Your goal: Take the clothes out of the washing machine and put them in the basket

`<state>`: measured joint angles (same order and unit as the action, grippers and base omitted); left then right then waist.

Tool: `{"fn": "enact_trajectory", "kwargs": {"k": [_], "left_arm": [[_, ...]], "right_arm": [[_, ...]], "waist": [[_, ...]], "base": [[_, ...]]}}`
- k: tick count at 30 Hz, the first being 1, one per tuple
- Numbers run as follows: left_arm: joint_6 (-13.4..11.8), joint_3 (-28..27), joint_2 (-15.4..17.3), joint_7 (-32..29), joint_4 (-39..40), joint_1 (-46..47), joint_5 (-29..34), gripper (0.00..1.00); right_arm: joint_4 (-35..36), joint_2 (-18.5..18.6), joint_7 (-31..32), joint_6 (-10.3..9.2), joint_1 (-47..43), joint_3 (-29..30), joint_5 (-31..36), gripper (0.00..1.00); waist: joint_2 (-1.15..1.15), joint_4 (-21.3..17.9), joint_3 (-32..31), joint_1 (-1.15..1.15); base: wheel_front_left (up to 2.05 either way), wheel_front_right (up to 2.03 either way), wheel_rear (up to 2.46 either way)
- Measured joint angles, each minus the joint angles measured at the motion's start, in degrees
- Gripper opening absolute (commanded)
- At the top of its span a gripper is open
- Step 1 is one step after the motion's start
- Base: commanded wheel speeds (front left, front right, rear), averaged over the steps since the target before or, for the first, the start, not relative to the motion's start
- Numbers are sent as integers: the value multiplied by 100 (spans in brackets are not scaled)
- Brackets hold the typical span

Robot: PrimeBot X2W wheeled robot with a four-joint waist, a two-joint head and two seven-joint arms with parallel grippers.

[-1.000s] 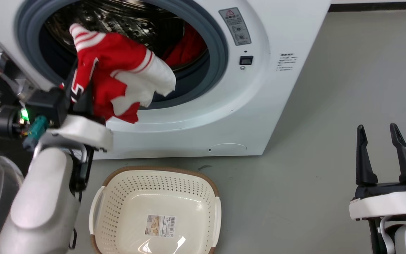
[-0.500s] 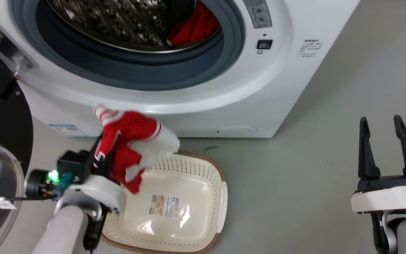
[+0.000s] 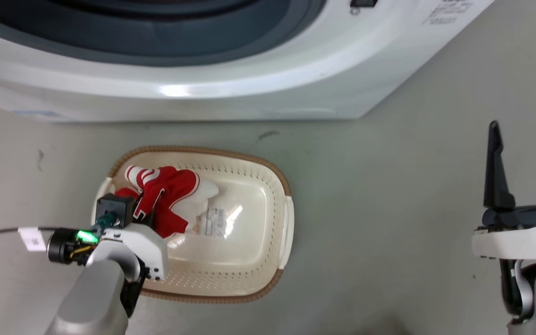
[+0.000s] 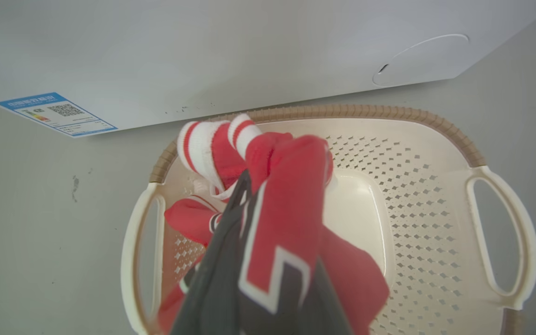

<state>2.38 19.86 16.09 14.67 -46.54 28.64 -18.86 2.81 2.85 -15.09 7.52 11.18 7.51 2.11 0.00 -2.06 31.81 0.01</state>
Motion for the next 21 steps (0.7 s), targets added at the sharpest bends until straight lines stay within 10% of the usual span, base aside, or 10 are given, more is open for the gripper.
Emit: {"fn": "enact_trajectory", "kwargs": {"k": [21], "left_arm": [[261, 147, -78, 40, -2034, 1850, 441, 0]], "right_arm": [[457, 3, 0, 0, 169, -70, -115, 100]], "waist": [[0, -348, 1919, 0]], "base": [[0, 0, 0]]}}
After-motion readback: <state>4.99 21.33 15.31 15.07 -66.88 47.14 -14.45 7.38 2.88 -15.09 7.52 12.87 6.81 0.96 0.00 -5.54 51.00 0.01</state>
